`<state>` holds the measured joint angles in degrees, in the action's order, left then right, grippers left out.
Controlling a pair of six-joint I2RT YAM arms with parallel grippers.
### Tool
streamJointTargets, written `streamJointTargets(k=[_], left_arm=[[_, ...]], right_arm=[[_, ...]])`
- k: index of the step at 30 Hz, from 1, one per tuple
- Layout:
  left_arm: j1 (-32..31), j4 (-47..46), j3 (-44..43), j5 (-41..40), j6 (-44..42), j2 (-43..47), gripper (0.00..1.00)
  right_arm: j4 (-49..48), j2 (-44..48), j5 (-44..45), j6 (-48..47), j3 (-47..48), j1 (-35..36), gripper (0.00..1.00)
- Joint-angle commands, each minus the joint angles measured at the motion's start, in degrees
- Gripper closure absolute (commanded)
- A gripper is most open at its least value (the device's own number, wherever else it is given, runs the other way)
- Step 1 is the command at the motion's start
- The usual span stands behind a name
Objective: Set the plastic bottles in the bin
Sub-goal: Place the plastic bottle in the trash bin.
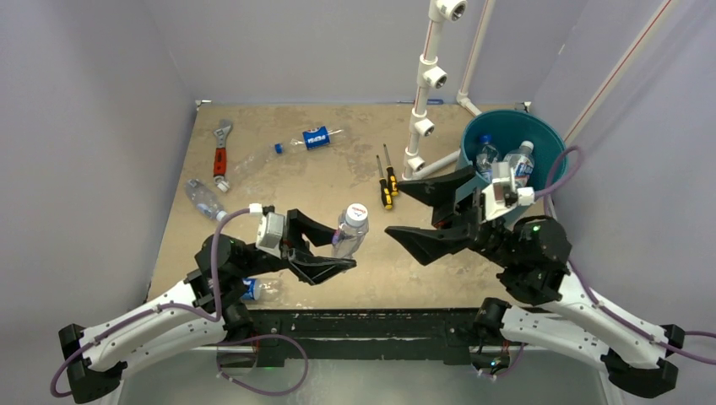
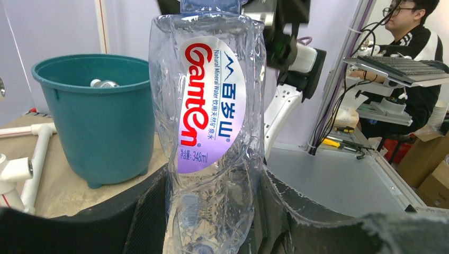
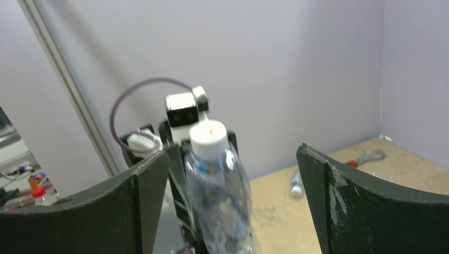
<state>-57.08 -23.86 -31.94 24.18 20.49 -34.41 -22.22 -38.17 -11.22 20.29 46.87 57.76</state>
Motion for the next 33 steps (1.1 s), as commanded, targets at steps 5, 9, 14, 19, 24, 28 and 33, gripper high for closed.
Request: streamJointTargets(k=[5, 9, 14, 19, 24, 28, 33], left_arm=[[-0.2, 0.6, -1.4, 1.0, 1.0, -1.3, 0.73], [-0.1, 1.1, -1.5, 0.4, 1.2, -0.6, 0.73], [-0.1, 3.0, -1.7, -0.5, 0.6, 0.0, 0.73], [-0.1, 3.1, -1.6, -1.1, 0.2, -0.1, 0.73], [-0.1, 2.8, -1.4, -2.0, -0.1, -0.1, 0.75], [-0.2, 2.4, -1.0, -3.0, -0.2, 0.3, 0.76], [-0.1, 2.1, -0.6, -3.9, -0.1, 0.9, 0.76]], right_arm=[[10.6, -8.0, 1.5, -4.7, 14.0, 0.3, 0.11], [11.5, -10.6, -1.0, -4.6, 15.5, 0.3, 0.11], [13.6, -13.9, -4.9, -4.2, 16.8, 0.3, 0.13], [13.6, -14.1, -5.3, -4.0, 16.1, 0.3, 0.19], [14.3, -14.5, -7.3, -3.6, 16.3, 0.3, 0.20], [14.5, -14.3, -6.5, -3.1, 15.1, 0.3, 0.24], [13.4, -14.3, -6.9, -1.8, 14.1, 0.3, 0.50]])
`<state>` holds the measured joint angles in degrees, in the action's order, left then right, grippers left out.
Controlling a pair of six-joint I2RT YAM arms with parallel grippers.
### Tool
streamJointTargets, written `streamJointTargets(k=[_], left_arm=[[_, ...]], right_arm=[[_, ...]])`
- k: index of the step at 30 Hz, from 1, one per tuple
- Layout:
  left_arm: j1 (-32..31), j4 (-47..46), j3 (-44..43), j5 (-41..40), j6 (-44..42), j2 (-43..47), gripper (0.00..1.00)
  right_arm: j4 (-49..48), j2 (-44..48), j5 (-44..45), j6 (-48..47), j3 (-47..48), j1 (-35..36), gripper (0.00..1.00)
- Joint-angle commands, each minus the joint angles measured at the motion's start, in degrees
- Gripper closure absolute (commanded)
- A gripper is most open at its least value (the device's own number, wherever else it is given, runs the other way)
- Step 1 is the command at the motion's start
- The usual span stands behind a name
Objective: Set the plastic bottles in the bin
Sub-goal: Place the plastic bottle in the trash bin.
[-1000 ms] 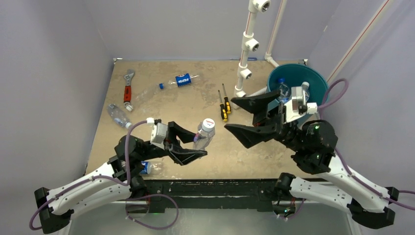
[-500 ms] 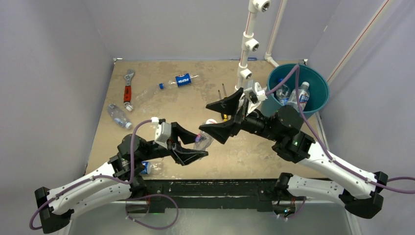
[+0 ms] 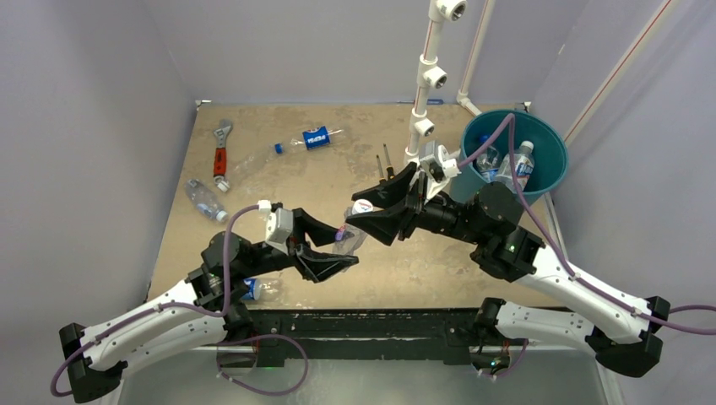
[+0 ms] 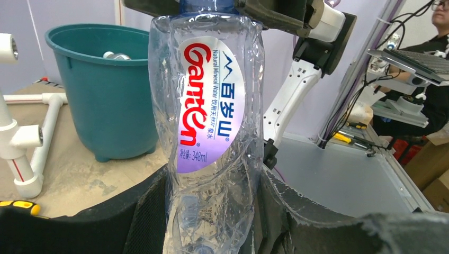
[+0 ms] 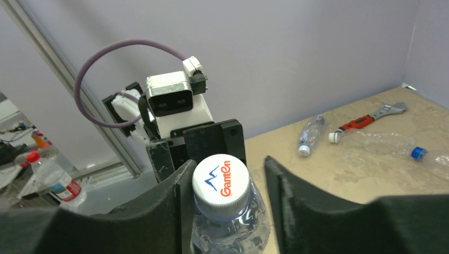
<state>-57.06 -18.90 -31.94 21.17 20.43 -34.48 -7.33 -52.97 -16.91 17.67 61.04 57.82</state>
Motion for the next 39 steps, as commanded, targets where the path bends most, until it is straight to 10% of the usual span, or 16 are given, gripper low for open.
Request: streamJointTargets(k=[1, 4, 6, 16, 28, 39], left_arm=[[-0.2, -2.9, -0.6, -0.8, 0.0, 1.0, 0.76], [-0.2, -2.9, -0.6, -0.8, 0.1, 1.0, 0.76], [-0.2, -2.1, -0.6, -1.6, 0.3, 0.9, 0.72], [-0.2, 6.6, -2.7, -13.4, -0.2, 3.6, 0.10], [-0.2, 15.9, -2.8, -34.0, -2.0, 8.9, 0.01], [-0.2, 35.4, -12.8, -60.0, 3.8, -4.6, 0.02]], right_arm=[[-1.5, 0.3, -1.6, 0.9, 0.0, 0.2, 0.54], [-1.8, 0.1, -2.1, 1.1, 0.0, 0.2, 0.70], [-1.6, 0.1, -2.4, 0.9, 0.0, 0.2, 1.00], [5.2, 4.8, 6.1, -5.2, 2.8, 0.2, 1.00], [21.8, 7.4, 36.6, -16.9, 15.2, 0.2, 1.00], [17.6, 6.0, 64.1, -21.7, 11.5, 0.2, 1.00]])
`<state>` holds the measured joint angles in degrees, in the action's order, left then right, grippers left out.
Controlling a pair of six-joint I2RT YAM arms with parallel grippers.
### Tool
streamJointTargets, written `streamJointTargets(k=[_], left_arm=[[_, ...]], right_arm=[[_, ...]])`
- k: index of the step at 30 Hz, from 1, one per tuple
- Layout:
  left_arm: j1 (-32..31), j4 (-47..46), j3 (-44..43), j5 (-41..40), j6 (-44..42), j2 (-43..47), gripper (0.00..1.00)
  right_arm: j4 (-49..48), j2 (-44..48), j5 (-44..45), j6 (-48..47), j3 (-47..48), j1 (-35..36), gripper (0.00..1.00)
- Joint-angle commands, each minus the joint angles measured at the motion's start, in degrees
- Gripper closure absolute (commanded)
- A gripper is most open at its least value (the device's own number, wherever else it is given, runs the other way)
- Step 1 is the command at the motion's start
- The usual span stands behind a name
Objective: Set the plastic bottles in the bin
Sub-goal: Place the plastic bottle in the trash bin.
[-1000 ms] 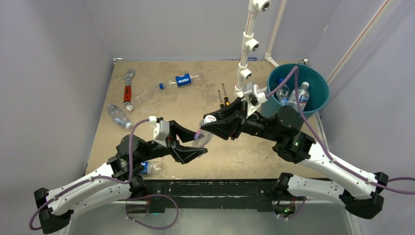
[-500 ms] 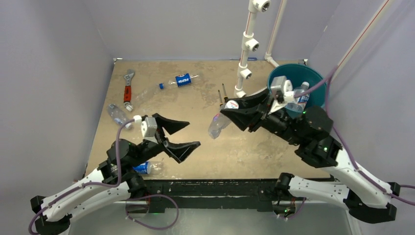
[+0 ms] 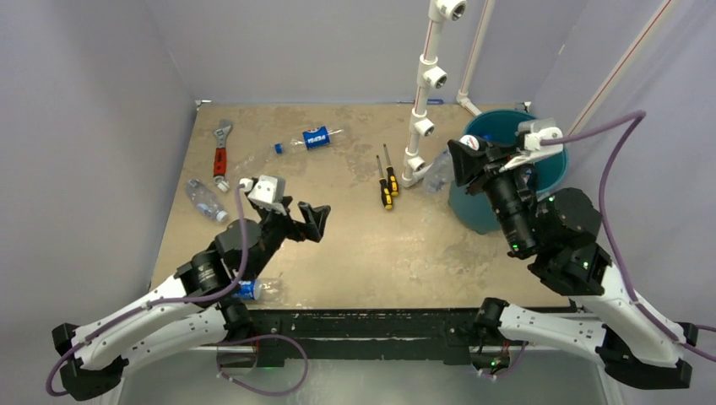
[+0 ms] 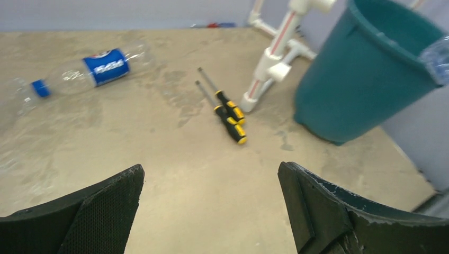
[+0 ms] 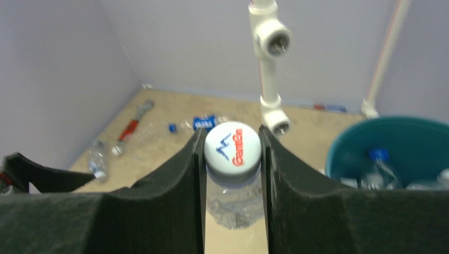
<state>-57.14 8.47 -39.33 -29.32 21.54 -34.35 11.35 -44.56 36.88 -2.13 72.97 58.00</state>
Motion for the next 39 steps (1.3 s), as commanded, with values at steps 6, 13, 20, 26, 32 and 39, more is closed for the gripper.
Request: streamJointTargets(k=[6, 13, 20, 26, 32, 39], left_arm=[[-0.1, 8.6, -6.6, -9.0, 1.2, -7.9, 0.03], [-0.1, 6.2, -3.3, -7.7, 1.2, -4.7, 0.04], [-0.1, 7.2, -3.1, -6.4, 1.8, -3.1, 0.05], [-0.1, 7.6, -3.0, -4.7, 2.8, -3.5, 0.06], [-0.1, 7.0, -3.1, -2.2, 3.3, -5.0, 0.07], [-0.1, 6.5, -3.0, 1.3, 4.5, -6.9, 0.07]], right_arm=[[-7.1, -4.0, 17.8, -6.7, -0.9, 0.0, 1.00], [-15.0, -7.5, 26.5, -15.8, 0.1, -2.7, 1.00], [-11.5, -11.3, 18.5, -11.7, 7.8, -12.0, 1.00], [-14.2, -15.4, 17.3, -12.7, 8.9, -17.7, 1.00], [-14.0, -18.8, 15.0, -6.4, 8.2, -28.7, 1.00], [-16.8, -17.0, 8.7, 5.7, -2.4, -40.8, 1.00]])
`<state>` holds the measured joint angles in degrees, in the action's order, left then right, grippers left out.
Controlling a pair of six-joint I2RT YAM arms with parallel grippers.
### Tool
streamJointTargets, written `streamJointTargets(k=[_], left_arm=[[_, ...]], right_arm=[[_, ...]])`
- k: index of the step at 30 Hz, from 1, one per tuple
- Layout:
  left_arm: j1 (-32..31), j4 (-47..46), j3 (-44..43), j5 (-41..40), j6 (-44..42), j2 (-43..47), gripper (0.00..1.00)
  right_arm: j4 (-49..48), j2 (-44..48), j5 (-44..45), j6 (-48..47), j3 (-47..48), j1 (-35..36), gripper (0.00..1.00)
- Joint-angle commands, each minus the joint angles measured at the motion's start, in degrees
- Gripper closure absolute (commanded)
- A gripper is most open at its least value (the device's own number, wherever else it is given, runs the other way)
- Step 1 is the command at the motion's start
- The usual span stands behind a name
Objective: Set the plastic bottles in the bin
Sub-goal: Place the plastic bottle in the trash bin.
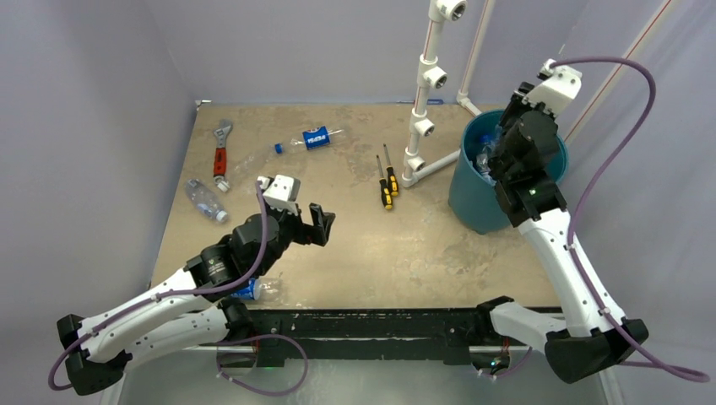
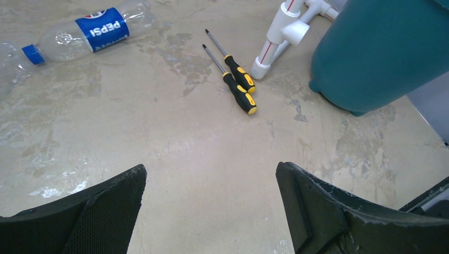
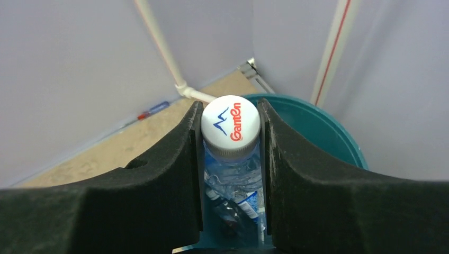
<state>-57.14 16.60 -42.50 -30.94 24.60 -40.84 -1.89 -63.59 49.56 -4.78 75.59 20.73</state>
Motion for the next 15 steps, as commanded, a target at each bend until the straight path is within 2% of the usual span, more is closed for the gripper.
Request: streamJointTargets(k=[1, 6, 12, 15], left_arm=[[-0.1, -1.6, 0.1, 3.3, 1.5, -0.4, 0.07], [-0.1, -0.8, 0.1, 3.2, 1.5, 0.7, 0.08], [-0.1, -0.8, 0.3, 3.7, 1.5, 1.1, 0.08], [-0.1, -0.6, 0.2, 3.8, 1.7, 0.6, 0.08]], right_arm=[[-2.5, 1.5, -4.3, 9.8, -6.0, -4.0, 1.00], [0.8, 0.8, -9.8, 17.5, -10.9, -7.9, 1.00], [3.7, -0.2, -12.7, 21.3, -13.3, -8.3, 1.00], [3.2, 1.8, -14.6, 22.2, -16.2, -8.4, 0.74]])
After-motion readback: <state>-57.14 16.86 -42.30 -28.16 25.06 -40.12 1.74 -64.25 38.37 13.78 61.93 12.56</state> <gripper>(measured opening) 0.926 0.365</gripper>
